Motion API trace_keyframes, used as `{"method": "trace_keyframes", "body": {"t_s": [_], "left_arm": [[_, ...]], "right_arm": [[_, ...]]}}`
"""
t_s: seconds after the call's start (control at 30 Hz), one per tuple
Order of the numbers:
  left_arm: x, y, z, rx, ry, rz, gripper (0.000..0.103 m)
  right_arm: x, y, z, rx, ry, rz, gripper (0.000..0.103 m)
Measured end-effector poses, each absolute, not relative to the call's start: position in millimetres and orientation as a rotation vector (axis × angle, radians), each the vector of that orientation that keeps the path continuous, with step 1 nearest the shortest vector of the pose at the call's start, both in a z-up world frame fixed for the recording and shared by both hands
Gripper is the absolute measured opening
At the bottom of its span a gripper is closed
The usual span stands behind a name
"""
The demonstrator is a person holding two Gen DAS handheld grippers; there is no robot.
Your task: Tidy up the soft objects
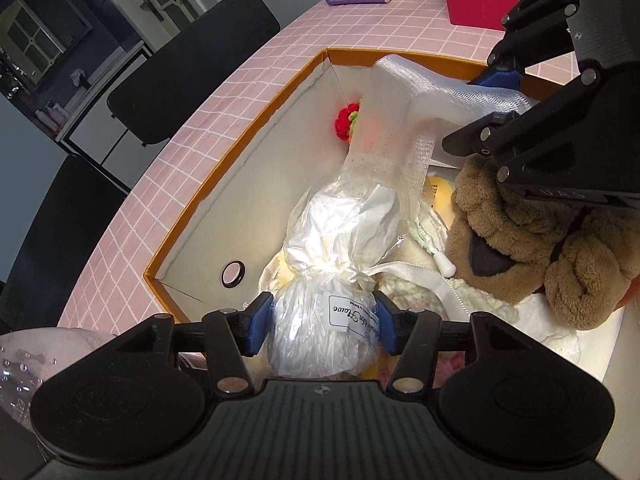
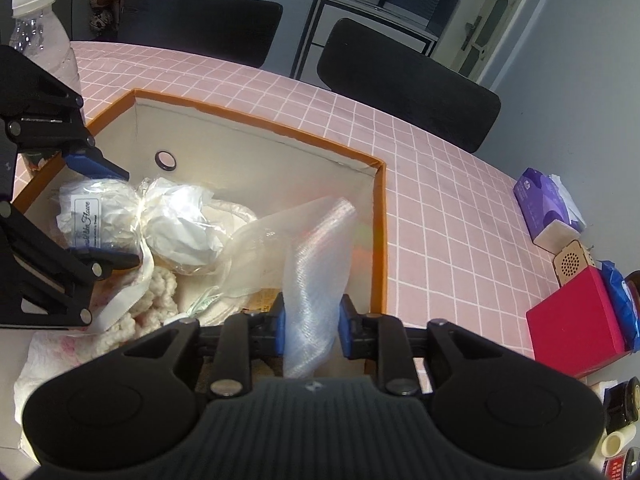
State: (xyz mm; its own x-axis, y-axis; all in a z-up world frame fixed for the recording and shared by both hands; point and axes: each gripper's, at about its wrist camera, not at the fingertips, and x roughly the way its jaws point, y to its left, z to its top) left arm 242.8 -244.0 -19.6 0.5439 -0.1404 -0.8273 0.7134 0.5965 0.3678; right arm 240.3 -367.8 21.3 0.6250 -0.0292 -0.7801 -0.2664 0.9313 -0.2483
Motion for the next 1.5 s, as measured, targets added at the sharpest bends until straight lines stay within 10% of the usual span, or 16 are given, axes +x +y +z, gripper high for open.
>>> {"method": "trace_keyframes", "body": {"t_s": [0.63,1.5], "left_arm": [[217,-240,-2,0.783,0.760,-0.598,0.083],[125,-167,81,0.529,0.447,-0.608,0.083]], "right_arm": [[213,-363,53,-0.390,0.825,0.170,0.061],[102,-328,151,-0.276,0.562,0.124,0.074]]}}
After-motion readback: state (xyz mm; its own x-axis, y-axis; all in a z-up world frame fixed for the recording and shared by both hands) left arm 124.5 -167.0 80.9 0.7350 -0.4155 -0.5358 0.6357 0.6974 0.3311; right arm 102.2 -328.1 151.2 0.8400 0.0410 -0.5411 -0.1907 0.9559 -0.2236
